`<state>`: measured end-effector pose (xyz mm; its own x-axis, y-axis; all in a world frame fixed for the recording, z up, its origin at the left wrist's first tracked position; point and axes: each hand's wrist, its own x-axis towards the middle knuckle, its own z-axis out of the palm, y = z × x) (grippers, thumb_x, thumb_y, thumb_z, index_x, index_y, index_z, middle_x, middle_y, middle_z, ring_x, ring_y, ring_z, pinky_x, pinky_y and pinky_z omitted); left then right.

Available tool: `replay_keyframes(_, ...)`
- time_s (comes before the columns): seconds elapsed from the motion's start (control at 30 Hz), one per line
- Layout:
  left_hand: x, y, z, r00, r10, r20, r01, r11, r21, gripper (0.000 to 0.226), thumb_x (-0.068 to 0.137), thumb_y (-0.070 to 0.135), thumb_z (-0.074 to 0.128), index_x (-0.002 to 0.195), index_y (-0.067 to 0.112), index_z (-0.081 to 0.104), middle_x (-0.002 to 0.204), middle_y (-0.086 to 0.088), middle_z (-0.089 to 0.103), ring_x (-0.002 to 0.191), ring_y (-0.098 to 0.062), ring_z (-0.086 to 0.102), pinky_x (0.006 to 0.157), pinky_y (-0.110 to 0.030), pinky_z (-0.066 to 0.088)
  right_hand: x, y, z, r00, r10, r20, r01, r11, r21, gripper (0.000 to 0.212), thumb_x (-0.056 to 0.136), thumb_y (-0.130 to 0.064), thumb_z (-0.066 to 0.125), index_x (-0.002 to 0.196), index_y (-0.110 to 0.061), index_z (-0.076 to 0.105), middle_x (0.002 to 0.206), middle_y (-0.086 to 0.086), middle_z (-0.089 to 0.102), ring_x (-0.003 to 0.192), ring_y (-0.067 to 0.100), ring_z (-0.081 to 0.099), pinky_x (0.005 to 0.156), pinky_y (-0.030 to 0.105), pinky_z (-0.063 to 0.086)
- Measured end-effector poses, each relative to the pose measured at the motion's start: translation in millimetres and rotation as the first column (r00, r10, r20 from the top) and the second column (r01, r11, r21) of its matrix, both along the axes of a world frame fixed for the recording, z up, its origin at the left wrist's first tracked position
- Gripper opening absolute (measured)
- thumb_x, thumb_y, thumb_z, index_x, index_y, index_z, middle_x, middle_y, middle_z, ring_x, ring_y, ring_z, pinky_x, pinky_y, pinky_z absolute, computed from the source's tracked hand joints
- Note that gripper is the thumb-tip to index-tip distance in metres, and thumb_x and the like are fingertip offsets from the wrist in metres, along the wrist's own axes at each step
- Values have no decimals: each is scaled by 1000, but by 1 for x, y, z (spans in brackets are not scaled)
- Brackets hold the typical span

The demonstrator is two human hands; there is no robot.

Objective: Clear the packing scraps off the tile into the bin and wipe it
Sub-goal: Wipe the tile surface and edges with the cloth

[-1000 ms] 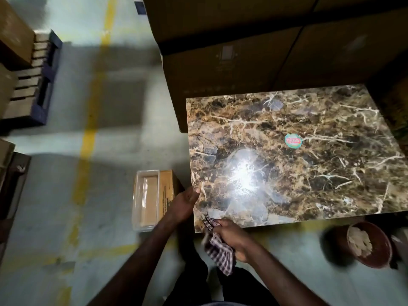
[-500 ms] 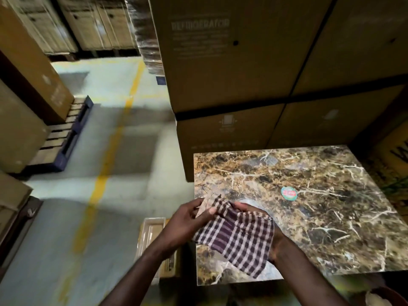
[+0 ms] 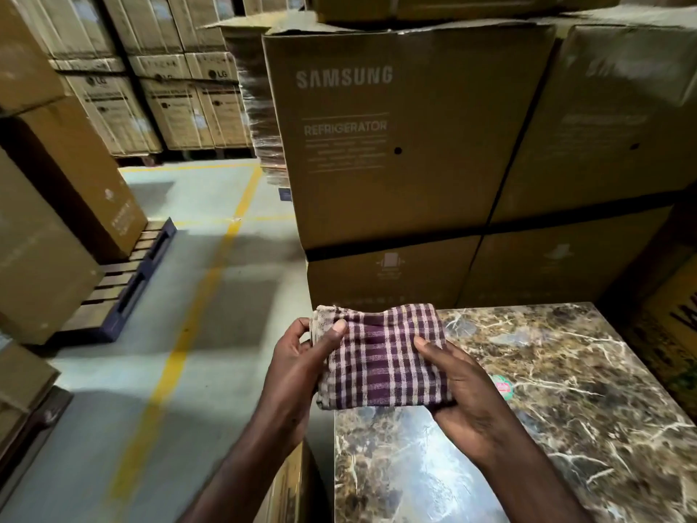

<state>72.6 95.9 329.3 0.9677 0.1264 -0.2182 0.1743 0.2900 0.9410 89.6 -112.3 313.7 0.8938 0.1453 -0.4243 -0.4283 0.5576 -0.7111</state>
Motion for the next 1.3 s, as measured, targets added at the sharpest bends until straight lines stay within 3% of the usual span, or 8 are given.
replay_keyframes(0.2, 14, 0, 8, 998, 29, -52, -27, 999, 39, 57, 73, 25, 96, 123, 15, 70, 112, -15, 81, 103, -36, 79, 97, -57, 62, 0, 1, 6, 1000, 18, -5, -18, 999, -40, 40, 95, -9, 74, 133, -4, 67, 123, 19, 76, 114, 36, 75, 93, 48, 57)
replay_keyframes(0.4, 19, 3, 13, 995, -40, -96, 56, 982, 180, 56, 68, 26, 99, 117, 19, 72, 103, -13, 82, 89, -31, 81, 65, -33, 61, 3, -6, 2, 994, 109, -10, -110, 992, -55, 46, 91, -9, 77, 135, -2, 65, 126, 21, 75, 117, 39, 73, 101, 53, 56)
replay_keyframes(0.53, 24, 12, 27, 912, -380, -155, 411, 848, 335, 49, 84, 34, 88, 131, 30, 73, 108, -8, 81, 102, -24, 79, 88, -35, 60, 10, -23, 9, 971, 238, -1, -236, 965, -110, 40, 92, -6, 75, 131, 2, 68, 128, 27, 72, 118, 44, 71, 106, 55, 55)
replay_keyframes(0.67, 25, 16, 30, 737, -635, -233, 676, 699, 234, 34, 102, 26, 73, 131, 8, 74, 127, -13, 77, 118, -34, 74, 103, -44, 58, 17, -32, 26, 941, 337, 36, -329, 934, -136, 26, 93, 0, 71, 118, -3, 78, 123, 26, 74, 108, 39, 75, 94, 47, 62)
replay_keyframes(0.9, 28, 9, 20, 912, -391, -123, 381, 919, -96, 34, 98, 14, 73, 131, 5, 71, 132, -23, 73, 119, -38, 72, 102, -48, 59, 14, -33, 13, 984, 174, 32, -176, 973, 149, 47, 93, -2, 69, 140, -1, 64, 131, 21, 73, 98, 26, 77, 83, 32, 66)
replay_keyframes(0.97, 27, 4, 19, 938, -331, -101, 316, 939, -138, 34, 97, 9, 73, 131, 5, 71, 131, -22, 73, 121, -37, 72, 104, -49, 59, 8, -27, 7, 978, 204, 53, -209, 968, 138, 58, 92, -4, 77, 147, -6, 57, 138, 21, 69, 108, 31, 73, 87, 35, 65)
replay_keyframes(1.1, 25, -1, 23, 952, -294, -88, 285, 953, -108, 35, 94, 4, 74, 129, 5, 73, 126, -21, 76, 116, -35, 74, 99, -45, 62, 8, -17, 9, 977, 187, 99, -193, 979, 59, 62, 95, 3, 71, 151, -10, 48, 136, 19, 70, 125, 38, 69, 102, 50, 59)
replay_keyframes(1.3, 23, 10, 31, 936, -351, -5, 350, 932, 94, 35, 93, 7, 77, 127, 14, 77, 126, -15, 77, 116, -35, 74, 91, -45, 64, 17, -27, 28, 972, 159, 172, -143, 985, -100, 55, 93, 4, 70, 142, -17, 57, 127, 15, 76, 115, 33, 75, 94, 46, 64)
